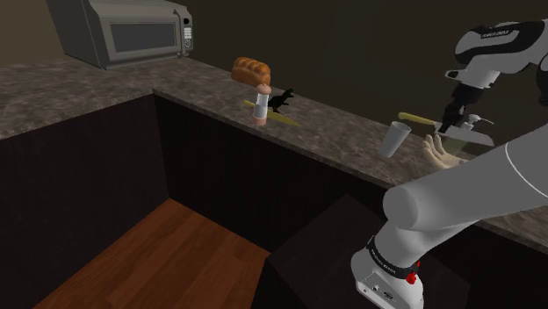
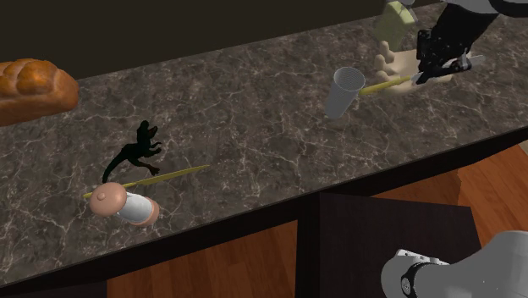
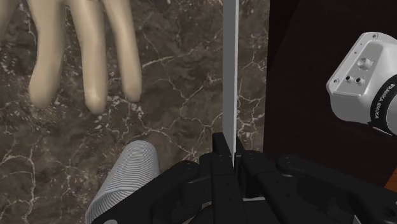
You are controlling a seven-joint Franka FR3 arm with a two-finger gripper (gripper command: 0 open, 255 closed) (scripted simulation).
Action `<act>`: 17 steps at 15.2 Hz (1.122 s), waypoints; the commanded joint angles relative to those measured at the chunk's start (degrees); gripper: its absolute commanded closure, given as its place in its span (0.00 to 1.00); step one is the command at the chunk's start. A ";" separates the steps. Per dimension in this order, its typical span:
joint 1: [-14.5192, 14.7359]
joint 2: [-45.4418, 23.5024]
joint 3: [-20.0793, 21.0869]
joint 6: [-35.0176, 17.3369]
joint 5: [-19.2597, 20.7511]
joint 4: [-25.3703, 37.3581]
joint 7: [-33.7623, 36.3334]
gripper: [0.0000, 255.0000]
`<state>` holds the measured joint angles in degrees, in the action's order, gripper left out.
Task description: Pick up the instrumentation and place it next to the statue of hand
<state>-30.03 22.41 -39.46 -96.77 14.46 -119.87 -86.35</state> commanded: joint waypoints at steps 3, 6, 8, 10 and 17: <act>-2.98 4.28 -1.74 1.04 3.53 -2.16 -3.37 1.00; -5.08 6.62 -3.49 1.82 5.89 -2.83 -6.39 1.00; -6.39 7.90 -4.80 2.31 7.38 -2.96 -8.57 1.00; -7.61 8.94 -6.25 2.77 8.81 -2.85 -10.86 1.00; -10.73 10.83 -12.51 3.93 13.23 -0.52 -19.64 1.00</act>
<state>-39.97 32.46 -51.35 -93.16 26.83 -120.39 -104.68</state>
